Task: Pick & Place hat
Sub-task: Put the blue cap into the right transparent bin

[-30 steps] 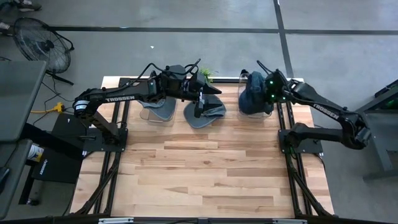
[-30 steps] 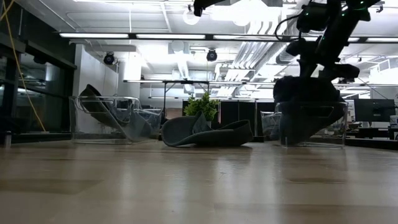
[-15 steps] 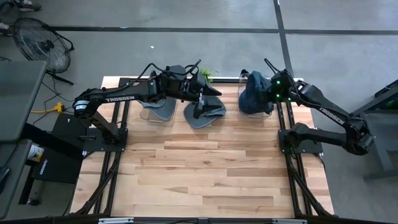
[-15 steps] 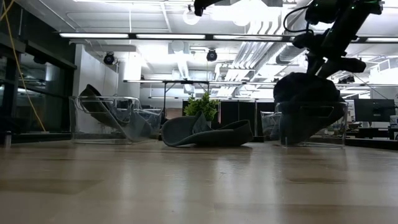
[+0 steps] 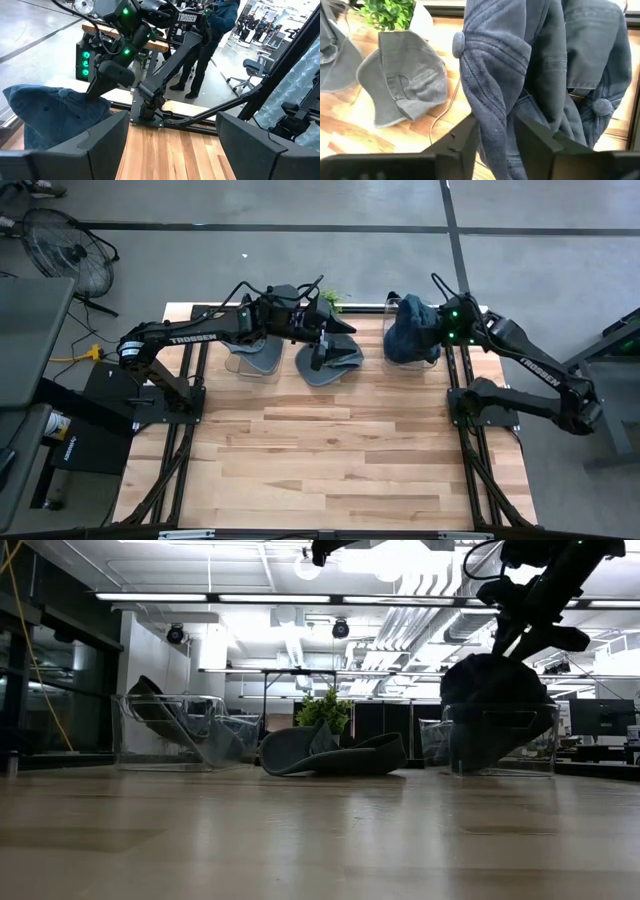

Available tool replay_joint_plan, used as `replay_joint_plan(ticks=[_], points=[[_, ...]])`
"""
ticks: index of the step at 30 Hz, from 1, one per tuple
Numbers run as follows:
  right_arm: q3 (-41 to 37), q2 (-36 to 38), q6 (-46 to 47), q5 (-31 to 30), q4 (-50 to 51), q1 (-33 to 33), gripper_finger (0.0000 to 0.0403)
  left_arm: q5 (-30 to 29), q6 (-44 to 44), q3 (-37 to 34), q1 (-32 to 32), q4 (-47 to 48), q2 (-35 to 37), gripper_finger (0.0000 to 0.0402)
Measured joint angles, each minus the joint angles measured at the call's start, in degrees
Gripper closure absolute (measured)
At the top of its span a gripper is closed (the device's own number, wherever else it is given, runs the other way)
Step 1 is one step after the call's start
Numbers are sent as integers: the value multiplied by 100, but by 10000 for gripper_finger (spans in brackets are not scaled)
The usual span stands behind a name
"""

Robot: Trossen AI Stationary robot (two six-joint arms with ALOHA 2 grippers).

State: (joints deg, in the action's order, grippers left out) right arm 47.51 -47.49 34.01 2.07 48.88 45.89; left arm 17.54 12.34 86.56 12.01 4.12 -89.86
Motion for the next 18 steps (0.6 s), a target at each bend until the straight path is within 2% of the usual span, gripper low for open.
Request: replay_joint_plan(ticks=[6,10,14,18], points=[[0,257,-92,2,-13,0,216,2,0,0,1,34,0,106],[0,457,-104,4,-223,0,209,4,0,0,0,35,0,106],[3,551,-104,11,-718,-24,235,7,-1,0,0,36,0,106],[4,488,-165,215,-1210,-90,307,7,-1,0,0,40,0,106]])
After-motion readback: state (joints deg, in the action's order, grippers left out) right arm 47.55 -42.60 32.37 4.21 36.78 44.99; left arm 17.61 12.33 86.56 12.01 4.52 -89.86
